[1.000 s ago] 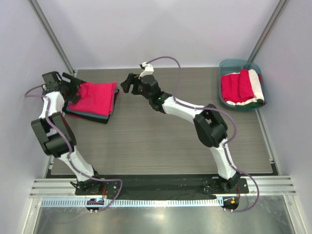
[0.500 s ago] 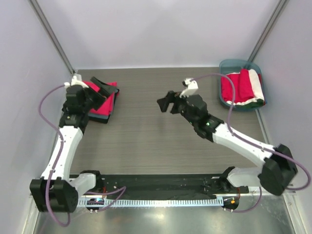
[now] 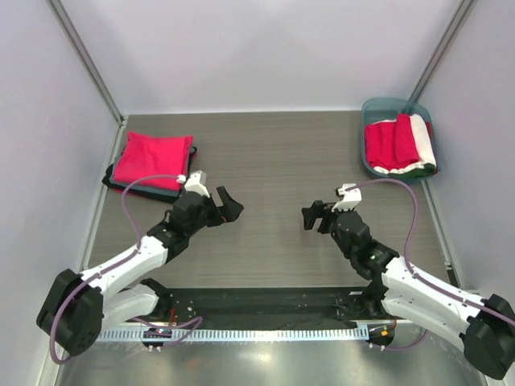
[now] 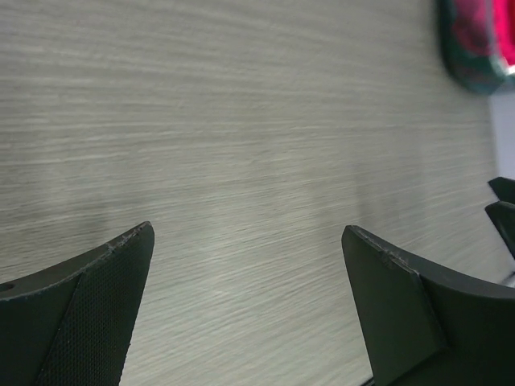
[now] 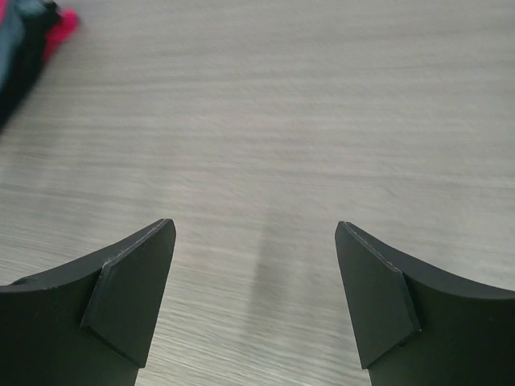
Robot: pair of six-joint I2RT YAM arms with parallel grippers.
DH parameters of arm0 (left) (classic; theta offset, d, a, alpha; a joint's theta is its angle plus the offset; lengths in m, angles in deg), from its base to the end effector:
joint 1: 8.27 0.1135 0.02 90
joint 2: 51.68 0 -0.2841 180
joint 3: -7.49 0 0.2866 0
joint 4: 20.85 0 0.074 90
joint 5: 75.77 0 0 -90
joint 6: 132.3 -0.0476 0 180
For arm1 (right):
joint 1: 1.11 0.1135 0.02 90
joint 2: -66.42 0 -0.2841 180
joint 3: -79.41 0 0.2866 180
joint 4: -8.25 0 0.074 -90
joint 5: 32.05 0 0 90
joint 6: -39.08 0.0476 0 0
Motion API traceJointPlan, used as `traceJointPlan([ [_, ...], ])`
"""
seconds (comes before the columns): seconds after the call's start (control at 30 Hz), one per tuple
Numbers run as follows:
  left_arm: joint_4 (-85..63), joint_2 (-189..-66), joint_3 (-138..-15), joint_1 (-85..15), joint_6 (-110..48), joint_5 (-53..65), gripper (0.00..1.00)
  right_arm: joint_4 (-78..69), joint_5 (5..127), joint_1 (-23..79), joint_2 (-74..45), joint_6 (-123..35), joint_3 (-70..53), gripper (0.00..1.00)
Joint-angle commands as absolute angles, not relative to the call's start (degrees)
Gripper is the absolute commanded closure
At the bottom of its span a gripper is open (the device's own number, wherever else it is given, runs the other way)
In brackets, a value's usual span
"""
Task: Fold and stack the t-shirts
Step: Reset both grippers
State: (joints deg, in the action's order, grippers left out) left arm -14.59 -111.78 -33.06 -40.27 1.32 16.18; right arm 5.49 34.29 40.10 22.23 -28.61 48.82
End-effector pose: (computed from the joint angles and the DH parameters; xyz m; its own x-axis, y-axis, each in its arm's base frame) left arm 0.2196 -0.1353 0.2109 -0.6147 -0.4289 -0.6619 0.1099 0.7845 -0.6103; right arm 0.1688 0.1225 0.2110 -0.3151 0.1862 -0.9306 -0.2098 0.9426 0.2597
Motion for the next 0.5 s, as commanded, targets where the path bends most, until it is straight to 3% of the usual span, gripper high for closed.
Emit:
traceJointPlan([
  [0.0,-27.48,-114.17,-31.31,-41.05,-4.24,18.98,0.00,13.39,30.61,40.02,21.86,-29.56,51.94,0.13],
  [0.47,-29.33,-116.90,-32.54,-41.66,-9.07,16.07,0.00,12.96,32.72,40.02,21.59,-28.24,52.73,0.17],
])
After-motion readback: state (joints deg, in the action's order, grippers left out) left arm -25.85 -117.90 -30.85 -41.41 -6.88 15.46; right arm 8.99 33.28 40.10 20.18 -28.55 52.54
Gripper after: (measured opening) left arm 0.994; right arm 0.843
